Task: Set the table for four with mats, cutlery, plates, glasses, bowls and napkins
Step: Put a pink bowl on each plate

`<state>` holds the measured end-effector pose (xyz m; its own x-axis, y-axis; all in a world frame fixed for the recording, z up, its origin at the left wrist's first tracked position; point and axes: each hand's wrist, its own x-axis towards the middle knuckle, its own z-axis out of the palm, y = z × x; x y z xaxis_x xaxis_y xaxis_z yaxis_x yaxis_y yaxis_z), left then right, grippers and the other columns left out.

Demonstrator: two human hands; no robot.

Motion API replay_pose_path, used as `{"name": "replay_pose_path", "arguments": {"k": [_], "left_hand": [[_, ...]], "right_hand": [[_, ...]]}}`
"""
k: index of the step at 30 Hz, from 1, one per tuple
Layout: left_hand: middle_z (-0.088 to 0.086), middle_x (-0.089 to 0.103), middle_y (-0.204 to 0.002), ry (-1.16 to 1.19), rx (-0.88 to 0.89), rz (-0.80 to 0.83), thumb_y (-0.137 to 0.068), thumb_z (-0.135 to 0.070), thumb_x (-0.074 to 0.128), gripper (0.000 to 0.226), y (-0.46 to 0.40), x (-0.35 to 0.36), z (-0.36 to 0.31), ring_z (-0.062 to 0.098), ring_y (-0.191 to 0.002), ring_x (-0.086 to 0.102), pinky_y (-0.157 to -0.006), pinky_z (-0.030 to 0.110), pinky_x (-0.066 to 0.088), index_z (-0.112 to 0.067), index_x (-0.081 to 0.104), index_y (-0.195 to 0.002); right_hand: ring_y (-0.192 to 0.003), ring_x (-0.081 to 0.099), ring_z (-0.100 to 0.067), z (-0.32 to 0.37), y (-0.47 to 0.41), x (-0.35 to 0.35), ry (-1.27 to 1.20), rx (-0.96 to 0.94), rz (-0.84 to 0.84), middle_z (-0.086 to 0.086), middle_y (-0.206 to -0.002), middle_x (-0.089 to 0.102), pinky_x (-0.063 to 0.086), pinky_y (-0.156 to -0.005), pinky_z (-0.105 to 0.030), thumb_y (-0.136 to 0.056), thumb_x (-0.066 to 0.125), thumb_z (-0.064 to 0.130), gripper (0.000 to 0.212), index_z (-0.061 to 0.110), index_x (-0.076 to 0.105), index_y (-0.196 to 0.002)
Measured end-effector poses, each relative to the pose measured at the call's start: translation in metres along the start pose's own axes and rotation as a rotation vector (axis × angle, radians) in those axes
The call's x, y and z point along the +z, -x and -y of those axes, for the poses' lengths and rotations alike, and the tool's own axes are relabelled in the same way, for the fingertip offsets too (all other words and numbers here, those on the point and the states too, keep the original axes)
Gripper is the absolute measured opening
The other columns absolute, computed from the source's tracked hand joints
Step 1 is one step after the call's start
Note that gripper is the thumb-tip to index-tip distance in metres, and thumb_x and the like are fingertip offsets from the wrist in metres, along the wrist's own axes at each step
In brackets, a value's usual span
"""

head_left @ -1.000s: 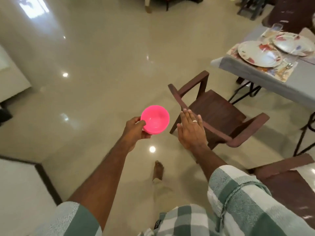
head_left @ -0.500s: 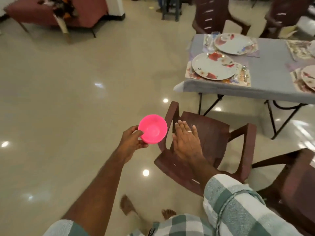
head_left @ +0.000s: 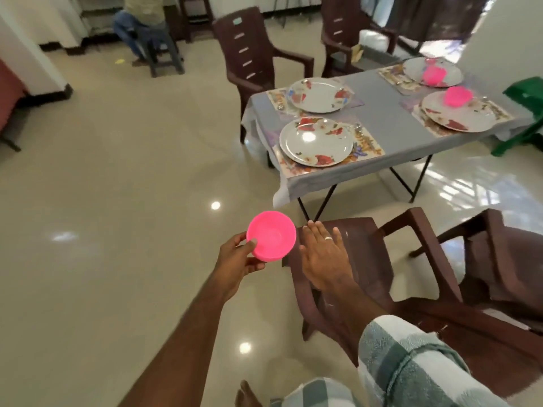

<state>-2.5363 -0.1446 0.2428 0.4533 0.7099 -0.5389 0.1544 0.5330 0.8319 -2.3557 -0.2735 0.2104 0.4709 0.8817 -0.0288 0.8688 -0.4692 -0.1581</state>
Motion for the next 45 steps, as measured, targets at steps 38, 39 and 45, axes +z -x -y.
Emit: {"name": "replay_pose_path", "arguments": {"k": [38, 39, 45], "left_hand": [[0.000, 0.066, -0.124, -0.336, -0.233, 0.527, -0.091, -0.037, 0.071, 0.056, -0.527, 0.192, -0.248, 0.020, -0.107, 0.069, -0.076, 0.039, 0.048, -0.043, 0.046, -0.141], [-0.002, 0.066, -0.125, -0.334, -0.243, 0.533, -0.091, -0.036, 0.071, 0.056, -0.532, 0.193, -0.248, 0.018, -0.105, 0.070, -0.078, 0.039, 0.048, -0.043, 0.045, -0.141], [-0.001, 0.073, -0.115, -0.336, -0.239, 0.529, -0.090, -0.034, 0.073, 0.058, -0.560, 0.194, -0.246, 0.020, -0.099, 0.074, -0.079, 0.040, 0.047, -0.039, 0.049, -0.142]], "right_hand": [[-0.079, 0.068, -0.024, -0.134, -0.517, 0.002, -0.872, 0.899, -0.255, -0.005, -0.092, 0.067, 0.061, -0.064, -0.049, -0.094, 0.046, 0.033, 0.011, 0.039, 0.048, -0.103], [-0.077, 0.068, -0.021, -0.133, -0.520, 0.000, -0.879, 0.916, -0.257, -0.005, -0.094, 0.067, 0.062, -0.062, -0.048, -0.097, 0.048, 0.028, 0.012, 0.036, 0.049, -0.105], [-0.072, 0.068, -0.016, -0.141, -0.536, 0.007, -0.947, 0.964, -0.238, -0.008, -0.100, 0.066, 0.063, -0.059, -0.040, -0.101, 0.049, 0.016, 0.013, 0.019, 0.052, -0.114]]}}
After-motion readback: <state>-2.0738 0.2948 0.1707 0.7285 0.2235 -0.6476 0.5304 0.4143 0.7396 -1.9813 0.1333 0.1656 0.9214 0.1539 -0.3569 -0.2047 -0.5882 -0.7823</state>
